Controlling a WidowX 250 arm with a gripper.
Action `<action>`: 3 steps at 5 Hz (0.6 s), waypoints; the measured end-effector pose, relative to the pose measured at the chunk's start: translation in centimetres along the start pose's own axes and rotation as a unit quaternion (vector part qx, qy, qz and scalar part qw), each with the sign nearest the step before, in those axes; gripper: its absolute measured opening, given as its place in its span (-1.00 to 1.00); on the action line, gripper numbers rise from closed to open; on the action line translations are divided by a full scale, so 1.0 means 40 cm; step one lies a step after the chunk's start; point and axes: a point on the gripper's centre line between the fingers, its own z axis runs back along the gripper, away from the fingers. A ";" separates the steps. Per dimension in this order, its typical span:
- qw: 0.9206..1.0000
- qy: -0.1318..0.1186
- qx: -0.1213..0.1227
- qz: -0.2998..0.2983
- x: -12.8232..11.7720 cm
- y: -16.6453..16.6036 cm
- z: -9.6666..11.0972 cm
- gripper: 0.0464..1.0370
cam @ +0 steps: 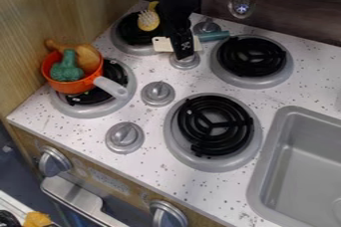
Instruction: Put the knife on the bottom right burner
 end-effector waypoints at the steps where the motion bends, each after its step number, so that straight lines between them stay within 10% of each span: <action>1: 0.994 0.002 -0.011 -0.112 -0.054 0.031 -0.033 0.93; 3: 0.978 -0.019 0.054 -0.201 -0.077 0.083 -0.046 0.93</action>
